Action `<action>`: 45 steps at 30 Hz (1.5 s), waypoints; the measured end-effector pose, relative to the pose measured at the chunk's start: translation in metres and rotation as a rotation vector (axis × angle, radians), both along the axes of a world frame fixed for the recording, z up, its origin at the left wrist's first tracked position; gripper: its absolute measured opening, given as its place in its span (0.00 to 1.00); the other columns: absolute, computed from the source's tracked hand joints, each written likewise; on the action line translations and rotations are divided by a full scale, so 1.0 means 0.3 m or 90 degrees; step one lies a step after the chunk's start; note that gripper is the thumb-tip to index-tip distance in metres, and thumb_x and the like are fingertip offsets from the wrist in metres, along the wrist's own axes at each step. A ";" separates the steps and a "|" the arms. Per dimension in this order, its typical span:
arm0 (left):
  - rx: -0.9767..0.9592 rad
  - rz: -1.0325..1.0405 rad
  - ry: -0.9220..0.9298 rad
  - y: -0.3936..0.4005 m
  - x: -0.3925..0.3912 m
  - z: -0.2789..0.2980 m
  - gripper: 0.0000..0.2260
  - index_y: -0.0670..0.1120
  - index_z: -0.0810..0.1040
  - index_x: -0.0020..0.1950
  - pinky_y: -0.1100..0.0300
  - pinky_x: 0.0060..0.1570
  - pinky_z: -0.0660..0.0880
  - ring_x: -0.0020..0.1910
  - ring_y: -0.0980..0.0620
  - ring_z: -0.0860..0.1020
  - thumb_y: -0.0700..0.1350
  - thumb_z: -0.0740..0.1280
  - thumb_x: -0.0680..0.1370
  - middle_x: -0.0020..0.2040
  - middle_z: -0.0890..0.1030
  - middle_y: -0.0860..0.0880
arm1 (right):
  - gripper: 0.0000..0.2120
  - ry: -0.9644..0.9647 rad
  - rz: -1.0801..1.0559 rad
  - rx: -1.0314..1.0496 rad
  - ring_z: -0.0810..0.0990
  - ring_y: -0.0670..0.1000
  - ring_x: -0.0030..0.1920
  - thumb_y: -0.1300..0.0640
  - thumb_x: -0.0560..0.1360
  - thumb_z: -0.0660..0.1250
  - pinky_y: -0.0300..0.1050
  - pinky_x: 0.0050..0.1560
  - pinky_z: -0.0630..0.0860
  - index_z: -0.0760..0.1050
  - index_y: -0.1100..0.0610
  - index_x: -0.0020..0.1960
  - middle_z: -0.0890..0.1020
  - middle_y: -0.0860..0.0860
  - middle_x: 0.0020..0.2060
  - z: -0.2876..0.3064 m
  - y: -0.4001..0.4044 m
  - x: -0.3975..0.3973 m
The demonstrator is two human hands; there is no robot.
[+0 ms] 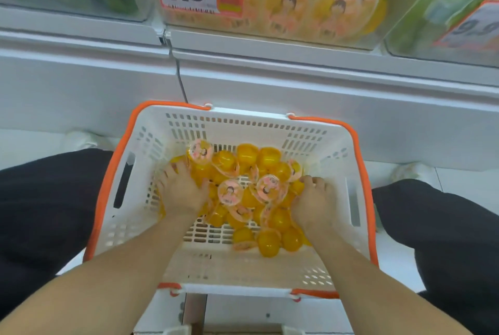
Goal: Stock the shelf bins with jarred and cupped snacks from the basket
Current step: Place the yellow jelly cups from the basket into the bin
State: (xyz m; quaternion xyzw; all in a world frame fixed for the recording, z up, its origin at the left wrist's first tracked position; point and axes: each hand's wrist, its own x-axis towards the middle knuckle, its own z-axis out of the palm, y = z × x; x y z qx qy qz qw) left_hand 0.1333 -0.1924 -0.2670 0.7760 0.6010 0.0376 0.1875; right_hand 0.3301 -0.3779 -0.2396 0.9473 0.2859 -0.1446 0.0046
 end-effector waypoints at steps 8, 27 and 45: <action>-0.110 0.100 -0.224 0.198 0.147 0.085 0.11 0.40 0.81 0.56 0.56 0.50 0.72 0.53 0.43 0.80 0.47 0.68 0.79 0.53 0.83 0.42 | 0.17 -0.031 -0.004 -0.100 0.68 0.59 0.67 0.55 0.77 0.61 0.55 0.65 0.63 0.71 0.51 0.66 0.73 0.53 0.65 -0.031 0.016 -0.007; -0.903 0.100 -0.605 -0.015 0.214 0.379 0.21 0.43 0.80 0.37 0.51 0.48 0.77 0.39 0.44 0.79 0.48 0.55 0.84 0.41 0.81 0.41 | 0.15 0.494 -0.291 0.306 0.81 0.55 0.44 0.50 0.77 0.71 0.45 0.41 0.77 0.78 0.57 0.58 0.83 0.56 0.53 0.205 0.079 0.036; -0.538 -0.466 -0.252 0.030 0.302 1.018 0.20 0.39 0.78 0.48 0.67 0.24 0.65 0.22 0.57 0.69 0.56 0.62 0.81 0.37 0.85 0.41 | 0.24 0.689 0.041 0.404 0.78 0.57 0.48 0.40 0.71 0.71 0.55 0.53 0.73 0.84 0.59 0.55 0.83 0.65 0.51 0.916 0.217 0.146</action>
